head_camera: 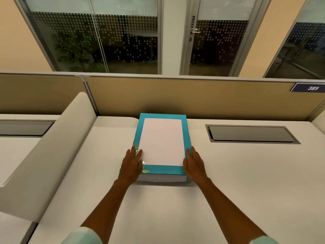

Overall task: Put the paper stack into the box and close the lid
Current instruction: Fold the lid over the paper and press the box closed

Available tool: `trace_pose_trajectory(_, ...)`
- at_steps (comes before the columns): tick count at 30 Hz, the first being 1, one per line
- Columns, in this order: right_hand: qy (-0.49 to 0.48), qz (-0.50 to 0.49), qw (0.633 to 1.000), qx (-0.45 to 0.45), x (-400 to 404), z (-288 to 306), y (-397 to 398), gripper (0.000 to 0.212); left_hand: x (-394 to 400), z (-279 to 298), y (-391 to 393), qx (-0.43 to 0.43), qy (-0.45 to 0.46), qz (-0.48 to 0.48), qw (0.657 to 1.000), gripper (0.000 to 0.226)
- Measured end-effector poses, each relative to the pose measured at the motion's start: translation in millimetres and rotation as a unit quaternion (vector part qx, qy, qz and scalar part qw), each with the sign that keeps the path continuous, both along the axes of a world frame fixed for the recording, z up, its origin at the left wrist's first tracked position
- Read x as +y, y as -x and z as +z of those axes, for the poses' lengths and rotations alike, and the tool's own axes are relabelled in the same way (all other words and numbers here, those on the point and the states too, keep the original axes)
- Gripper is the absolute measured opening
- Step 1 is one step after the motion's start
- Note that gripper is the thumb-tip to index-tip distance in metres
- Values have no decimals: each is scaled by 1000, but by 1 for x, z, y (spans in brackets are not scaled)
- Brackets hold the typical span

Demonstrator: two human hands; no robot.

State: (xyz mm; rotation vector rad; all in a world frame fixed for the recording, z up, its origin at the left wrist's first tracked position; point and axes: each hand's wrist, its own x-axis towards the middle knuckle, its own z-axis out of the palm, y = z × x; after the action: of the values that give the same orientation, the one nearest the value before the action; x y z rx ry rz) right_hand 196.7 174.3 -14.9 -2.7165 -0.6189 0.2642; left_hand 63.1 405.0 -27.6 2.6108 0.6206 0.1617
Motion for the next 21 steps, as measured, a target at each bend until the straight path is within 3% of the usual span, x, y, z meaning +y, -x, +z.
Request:
trace_pose_trajectory(4,40,2,999,6,7,-3,-6,68,8,1,-7,61,-38,-42,997,54)
trace_pose_trajectory(10,23,-20,1000,-8,14,-11,-4,70,5,-3,-7,34,-30,-33,998,83)
trace_pose_trajectory(17,59,-18,998,-25,30,-10,-17,73,9,2,-35,74,-46,-40,995,70)
trace_pose_trajectory(21,56,-21,998,-30,43,-14,-27,78,17,2,-57,110,-60,-52,991,74)
